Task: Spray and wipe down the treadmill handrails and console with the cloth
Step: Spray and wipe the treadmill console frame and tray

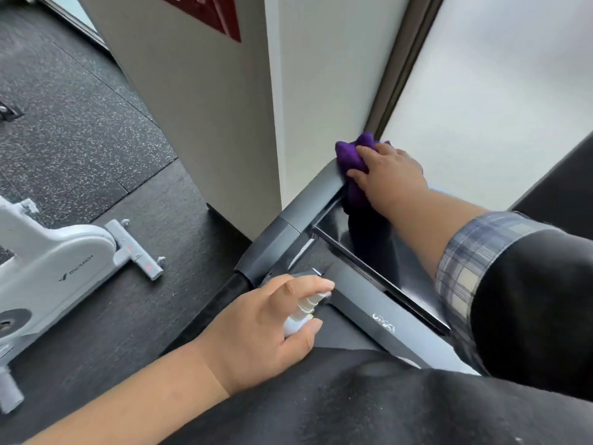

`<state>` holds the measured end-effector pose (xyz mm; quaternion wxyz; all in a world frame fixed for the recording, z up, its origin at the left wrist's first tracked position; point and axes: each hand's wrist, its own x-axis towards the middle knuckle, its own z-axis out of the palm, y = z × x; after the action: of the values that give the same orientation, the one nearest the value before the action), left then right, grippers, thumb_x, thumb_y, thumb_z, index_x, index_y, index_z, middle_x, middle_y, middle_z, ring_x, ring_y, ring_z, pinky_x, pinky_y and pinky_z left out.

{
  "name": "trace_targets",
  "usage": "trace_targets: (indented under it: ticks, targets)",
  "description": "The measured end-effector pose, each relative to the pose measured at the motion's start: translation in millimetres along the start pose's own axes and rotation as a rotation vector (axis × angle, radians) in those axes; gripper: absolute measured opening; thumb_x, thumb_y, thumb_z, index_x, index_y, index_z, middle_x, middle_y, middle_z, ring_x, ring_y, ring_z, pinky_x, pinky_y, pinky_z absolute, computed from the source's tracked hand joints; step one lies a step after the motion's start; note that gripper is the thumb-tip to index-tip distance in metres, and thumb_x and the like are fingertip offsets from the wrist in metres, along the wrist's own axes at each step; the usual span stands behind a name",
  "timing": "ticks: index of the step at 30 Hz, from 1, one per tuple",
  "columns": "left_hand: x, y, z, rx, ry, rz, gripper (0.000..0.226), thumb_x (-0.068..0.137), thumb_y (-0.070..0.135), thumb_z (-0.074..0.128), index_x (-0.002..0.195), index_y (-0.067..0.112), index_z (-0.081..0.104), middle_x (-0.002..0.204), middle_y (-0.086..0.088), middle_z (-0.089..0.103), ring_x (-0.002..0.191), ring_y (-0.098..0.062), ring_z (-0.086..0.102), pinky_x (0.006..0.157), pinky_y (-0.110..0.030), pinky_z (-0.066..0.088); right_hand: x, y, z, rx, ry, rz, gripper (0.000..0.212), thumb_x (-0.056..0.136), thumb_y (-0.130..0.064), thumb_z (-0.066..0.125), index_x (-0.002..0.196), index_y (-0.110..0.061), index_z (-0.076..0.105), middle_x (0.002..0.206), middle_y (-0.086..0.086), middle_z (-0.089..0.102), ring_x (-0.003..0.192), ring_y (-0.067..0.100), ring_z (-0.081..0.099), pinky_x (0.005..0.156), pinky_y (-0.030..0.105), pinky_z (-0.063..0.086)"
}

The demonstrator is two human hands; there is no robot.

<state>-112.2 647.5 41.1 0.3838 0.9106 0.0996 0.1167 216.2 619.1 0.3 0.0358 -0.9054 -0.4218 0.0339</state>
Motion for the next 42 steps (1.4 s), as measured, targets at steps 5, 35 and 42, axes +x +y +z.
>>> trace_targets:
  ticks: [5,35,42]
  targets:
    - [15.0,8.0,-7.4,-0.013,-0.042,0.025,0.052,0.087,0.042,0.056,0.133,0.050,0.034,0.112,0.034,0.050,0.090,0.002,0.059,0.082,-0.015,0.047,-35.9,21.4,-2.3,-0.033,0.001,0.152,0.046,0.095,-0.057,0.047,0.131,-0.027,0.047,0.127,0.008,0.052,0.115,0.035,0.050,0.094,0.044,0.041]
    - [93.6,81.4,67.1,0.050,-0.526,0.346,0.056,0.083,0.040,0.061,0.125,0.065,0.034,0.114,0.032,0.050,0.095,0.001,0.058,0.078,-0.017,0.047,-231.1,138.5,-0.1,-0.060,-0.078,0.034,0.049,0.105,-0.035,0.045,0.152,-0.022,0.040,0.158,0.002,0.036,0.150,0.033,0.020,0.120,0.033,0.007]
    - [101.5,111.4,92.4,0.062,-0.567,0.325,0.051,0.080,0.056,0.049,0.126,0.065,0.033,0.119,0.036,0.046,0.101,0.005,0.058,0.084,-0.023,0.050,-252.4,143.1,8.1,0.085,-0.088,-0.141,0.043,0.091,-0.018,0.066,0.133,-0.010,0.062,0.128,0.015,0.065,0.116,0.038,0.062,0.095,0.047,0.053]
